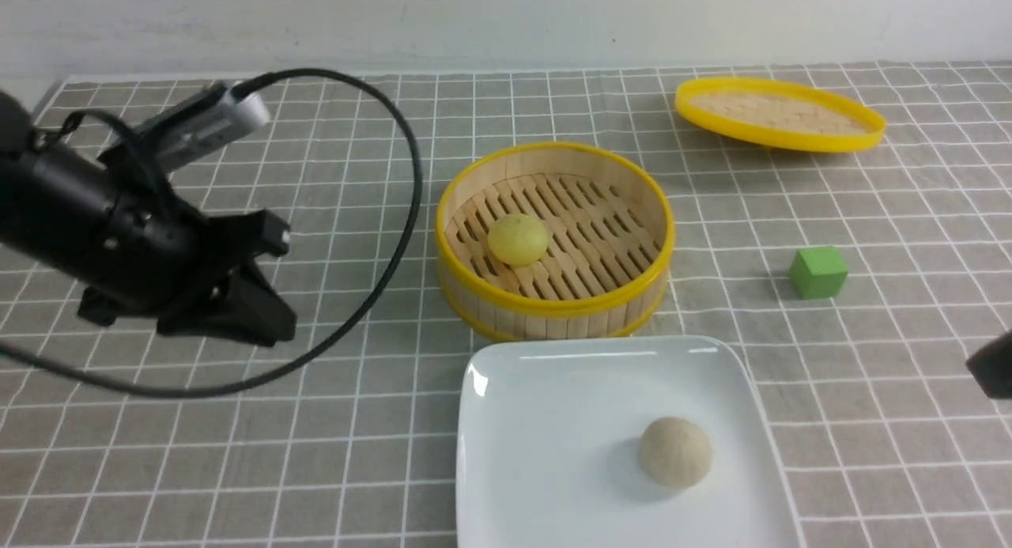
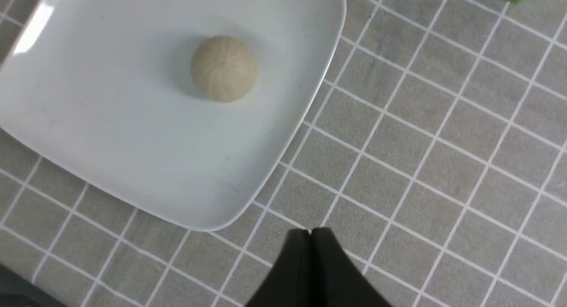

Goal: Put the steamed buns into the plate on the grey tablecloth.
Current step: 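Reach into the bamboo steamer and grasp a bun with the left gripper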

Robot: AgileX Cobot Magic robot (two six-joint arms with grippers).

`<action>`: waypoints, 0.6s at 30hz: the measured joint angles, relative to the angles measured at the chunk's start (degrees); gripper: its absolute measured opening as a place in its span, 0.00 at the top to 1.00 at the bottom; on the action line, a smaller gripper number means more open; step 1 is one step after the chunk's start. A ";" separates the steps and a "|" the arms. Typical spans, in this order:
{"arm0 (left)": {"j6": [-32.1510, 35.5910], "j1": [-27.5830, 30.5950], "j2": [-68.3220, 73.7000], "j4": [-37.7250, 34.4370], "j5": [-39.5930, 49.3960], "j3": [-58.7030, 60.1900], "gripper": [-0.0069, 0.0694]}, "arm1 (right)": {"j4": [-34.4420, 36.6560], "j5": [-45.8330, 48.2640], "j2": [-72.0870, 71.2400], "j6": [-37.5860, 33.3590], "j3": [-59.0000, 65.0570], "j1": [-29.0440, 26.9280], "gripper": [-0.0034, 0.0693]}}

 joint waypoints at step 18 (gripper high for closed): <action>-9.83 -22.14 30.28 15.00 -4.71 -42.41 0.33 | -2.68 -14.57 -3.58 0.00 10.71 0.00 0.96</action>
